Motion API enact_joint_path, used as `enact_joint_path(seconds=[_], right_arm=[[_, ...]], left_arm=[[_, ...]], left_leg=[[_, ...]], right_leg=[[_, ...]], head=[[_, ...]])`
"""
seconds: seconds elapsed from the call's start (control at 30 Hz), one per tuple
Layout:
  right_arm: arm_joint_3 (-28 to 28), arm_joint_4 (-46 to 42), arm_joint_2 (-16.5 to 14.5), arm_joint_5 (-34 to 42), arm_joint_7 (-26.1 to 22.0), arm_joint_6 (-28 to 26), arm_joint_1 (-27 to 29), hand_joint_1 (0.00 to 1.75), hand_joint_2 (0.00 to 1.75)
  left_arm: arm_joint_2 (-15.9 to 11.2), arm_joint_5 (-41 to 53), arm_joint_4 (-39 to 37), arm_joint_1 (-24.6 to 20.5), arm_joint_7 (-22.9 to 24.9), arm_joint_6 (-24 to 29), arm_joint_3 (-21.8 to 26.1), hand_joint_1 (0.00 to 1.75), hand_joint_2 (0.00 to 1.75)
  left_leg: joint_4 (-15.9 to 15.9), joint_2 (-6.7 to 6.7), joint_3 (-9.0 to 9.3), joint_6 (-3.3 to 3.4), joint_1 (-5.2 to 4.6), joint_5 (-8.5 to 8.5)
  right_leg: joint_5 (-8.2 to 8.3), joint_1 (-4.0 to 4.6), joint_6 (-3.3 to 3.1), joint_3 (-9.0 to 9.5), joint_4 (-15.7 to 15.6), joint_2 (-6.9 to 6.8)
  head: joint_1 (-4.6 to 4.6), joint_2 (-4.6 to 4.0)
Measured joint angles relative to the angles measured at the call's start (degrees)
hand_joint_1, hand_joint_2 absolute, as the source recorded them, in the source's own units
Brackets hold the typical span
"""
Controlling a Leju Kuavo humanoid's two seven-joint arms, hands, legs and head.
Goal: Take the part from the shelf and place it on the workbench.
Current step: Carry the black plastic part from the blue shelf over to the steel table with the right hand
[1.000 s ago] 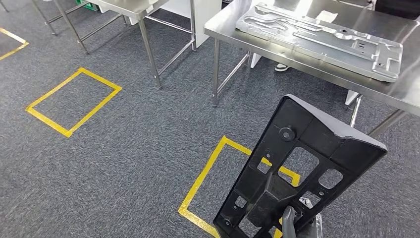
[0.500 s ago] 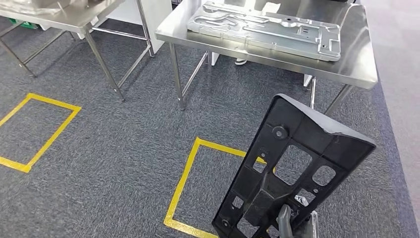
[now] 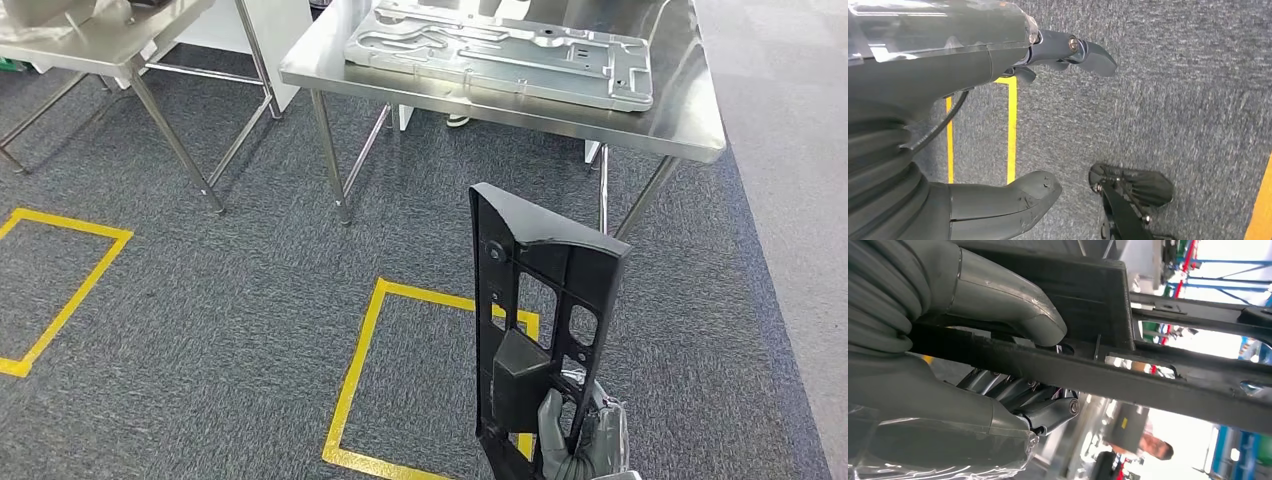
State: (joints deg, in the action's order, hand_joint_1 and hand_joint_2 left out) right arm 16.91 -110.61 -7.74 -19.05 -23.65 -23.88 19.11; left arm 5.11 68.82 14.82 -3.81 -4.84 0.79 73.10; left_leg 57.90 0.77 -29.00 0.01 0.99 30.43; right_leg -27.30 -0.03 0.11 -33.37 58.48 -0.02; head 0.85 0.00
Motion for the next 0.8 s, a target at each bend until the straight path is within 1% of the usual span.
enact_joint_path(seconds=[0.07,0.1,0.13,0.17,0.2,0.23,0.27,0.3,0.33,0.37,0.4,0.43,0.47,0.5,0.57,0.6,0.63,0.67,0.7,0.73,0.77,0.8], right_arm=[[2.14,0.02,0.53,-1.01,0.83,-1.32,-1.76,1.75,1.75],[3.08,0.03,0.66,-1.34,1.22,-1.61,-2.67,1.75,1.75],[3.91,0.05,0.73,-1.62,1.55,-1.80,-3.54,1.75,1.75],[4.63,0.08,0.79,-1.86,1.87,-1.92,-4.31,1.75,1.75],[5.21,0.13,0.85,-2.05,2.18,-2.01,-4.94,1.75,1.75],[5.60,0.22,0.93,-2.21,2.46,-2.11,-5.31,1.75,1.75],[5.87,0.35,1.09,-2.36,2.75,-2.24,-5.47,1.75,1.75],[6.10,0.50,1.29,-2.51,3.00,-2.42,-5.51,1.75,1.75],[6.31,0.66,1.53,-2.64,3.20,-2.63,-5.50,1.75,1.75],[6.54,0.80,1.77,-2.73,3.36,-2.90,-5.48,1.75,1.75],[6.72,0.93,1.98,-2.78,3.48,-3.19,-5.50,1.75,1.75],[6.86,1.03,2.15,-2.83,3.60,-3.50,-5.52,1.75,1.75],[6.97,1.10,2.32,-2.89,3.75,-3.80,-5.53,1.75,1.75],[7.05,1.15,2.48,-3.01,3.91,-4.05,-5.54,1.75,1.75],[7.18,1.16,2.77,-3.36,4.34,-4.42,-5.58,1.75,1.75],[7.21,1.17,2.89,-3.63,4.54,-4.58,-5.63,1.75,1.75],[7.22,1.18,3.00,-3.98,4.80,-4.77,-5.70,1.75,1.75],[7.22,1.18,3.13,-4.46,5.14,-5.02,-5.74,1.75,1.75],[7.22,1.19,3.25,-5.05,5.62,-5.35,-5.74,1.75,1.75],[7.22,1.20,3.34,-5.55,6.06,-5.64,-5.72,1.75,1.75],[7.22,1.21,3.40,-5.91,6.40,-5.84,-5.69,1.75,1.75],[7.22,1.22,3.44,-6.11,6.62,-5.95,-5.66,1.75,1.75]], left_arm=[[-0.31,0.21,-0.02,-0.22,0.21,-0.18,0.01,0.00,1.75],[-0.45,0.42,-0.03,-0.33,0.29,-0.20,0.01,0.00,1.75],[-0.63,0.60,-0.05,-0.40,0.35,-0.21,0.01,0.00,1.75],[-0.81,0.73,-0.08,-0.41,0.39,-0.22,0.01,0.00,1.75],[-0.98,0.80,-0.10,-0.37,0.44,-0.22,0.01,0.00,1.75],[-1.11,0.79,-0.13,-0.27,0.50,-0.21,0.01,0.00,1.75],[-1.20,0.79,-0.16,-0.14,0.58,-0.19,0.01,0.00,1.75],[-1.26,0.79,-0.19,0.01,0.65,-0.15,0.01,0.00,1.75],[-1.29,0.78,-0.22,0.12,0.70,-0.11,0.01,0.00,1.75],[-1.32,0.79,-0.24,0.23,0.76,-0.08,0.02,0.00,1.75],[-1.34,0.79,-0.25,0.29,0.83,-0.05,0.03,0.00,1.75],[-1.37,0.78,-0.26,0.31,0.91,-0.03,0.05,0.00,1.75],[-1.39,0.78,-0.27,0.33,1.00,-0.02,0.07,0.00,1.75],[-1.40,0.78,-0.28,0.31,1.08,-0.02,0.08,0.00,1.75],[-1.39,0.78,-0.30,0.28,1.21,-0.02,0.08,0.00,1.75],[-1.39,0.78,-0.31,0.26,1.28,-0.03,0.08,0.00,1.75],[-1.38,0.78,-0.32,0.22,1.39,-0.04,0.09,0.00,1.75],[-1.38,0.78,-0.33,0.20,1.52,-0.06,0.11,0.00,1.75],[-1.38,0.79,-0.33,0.18,1.67,-0.08,0.13,0.00,1.75],[-1.38,0.81,-0.33,0.17,1.79,-0.09,0.14,0.00,1.75],[-1.38,0.83,-0.33,0.18,1.87,-0.09,0.14,0.00,1.75],[-1.38,0.85,-0.33,0.18,1.92,-0.09,0.14,0.00,1.75]], left_leg=[[-0.08,0.07,0.51,-0.60,0.00,0.34],[1.04,0.01,0.24,-0.80,0.02,0.98],[3.45,-0.09,-0.80,-0.95,0.04,2.10],[7.08,-0.22,-2.70,-1.04,0.14,3.47],[11.23,-0.27,-5.21,-1.13,0.16,4.82],[14.65,-0.28,-7.57,-1.22,0.16,5.45],[16.38,-0.28,-9.22,-1.26,0.16,4.97],[15.87,-0.28,-9.82,-1.24,0.16,3.30],[13.23,-0.28,-9.40,-1.14,0.16,0.65],[9.57,-0.30,-8.41,-0.95,0.15,-2.09],[6.25,-0.33,-7.29,-0.78,0.02,-3.94],[3.86,-0.35,-6.38,-0.49,-0.11,-4.74],[2.70,-0.37,-5.90,-0.19,-0.27,-4.62],[2.29,-0.36,-5.64,0.16,-0.41,-4.04],[1.54,-0.47,-4.92,0.93,-0.27,-3.56],[1.16,-0.52,-4.33,1.33,-0.16,-3.35],[0.83,-0.57,-3.66,1.64,-0.04,-3.12],[0.57,-0.56,-3.07,1.87,0.01,-2.79],[0.45,-0.56,-2.53,2.01,0.02,-2.39],[0.40,-0.57,-2.18,2.04,0.01,-2.06],[0.39,-0.58,-1.95,2.03,0.01,-1.83],[0.39,-0.58,-1.82,2.01,0.01,-1.70]], right_leg=[[-0.02,-0.28,-0.53,0.60,-0.65,0.22],[-0.05,-0.45,-0.85,1.10,-1.10,0.23],[-0.12,-0.62,-1.13,1.66,-1.49,0.23],[-0.38,-0.58,-1.36,2.12,-1.64,0.18],[-0.71,-0.55,-1.54,2.52,-1.66,0.16],[-1.11,-0.50,-1.60,2.94,-1.64,0.20],[-1.58,-0.45,-1.62,3.47,-1.63,0.27],[-2.11,-0.43,-1.56,4.13,-1.60,0.35],[-2.72,-0.42,-1.46,4.93,-1.58,0.43],[-3.38,-0.42,-1.30,5.68,-1.57,0.47],[-4.01,-0.31,-1.05,6.25,-1.47,0.53],[-4.54,-0.24,-0.75,6.57,-1.41,0.60],[-4.87,-0.16,-0.42,6.74,-1.43,0.65],[-4.93,-0.09,-0.05,6.85,-1.35,0.71],[-4.67,-0.19,0.51,6.86,-0.58,0.66],[-4.60,-0.24,0.79,6.16,1.03,0.59],[-4.96,-0.30,1.04,4.65,3.68,0.51],[-5.79,-0.38,1.30,2.39,7.14,0.42],[-7.04,-0.42,1.50,-0.29,10.79,0.38],[-8.22,-0.48,1.61,-2.44,13.52,0.36],[-9.05,-0.51,1.65,-3.82,15.13,0.35],[-9.47,-0.51,1.65,-4.48,15.81,0.35]], head=[[-0.04,-0.01],[-0.16,-0.01],[-0.28,-0.01],[-0.40,-0.01],[-0.52,0.00],[-0.54,0.00],[-0.58,0.00],[-0.58,0.00],[-0.60,0.00],[-0.61,0.00],[-0.60,-0.01],[-0.61,-0.01],[-0.57,-0.01],[-0.56,-0.01],[-0.52,0.00],[-0.48,0.00],[-0.41,0.00],[-0.37,0.00],[-0.32,0.00],[-0.31,0.00],[-0.31,0.00],[-0.29,0.00]])
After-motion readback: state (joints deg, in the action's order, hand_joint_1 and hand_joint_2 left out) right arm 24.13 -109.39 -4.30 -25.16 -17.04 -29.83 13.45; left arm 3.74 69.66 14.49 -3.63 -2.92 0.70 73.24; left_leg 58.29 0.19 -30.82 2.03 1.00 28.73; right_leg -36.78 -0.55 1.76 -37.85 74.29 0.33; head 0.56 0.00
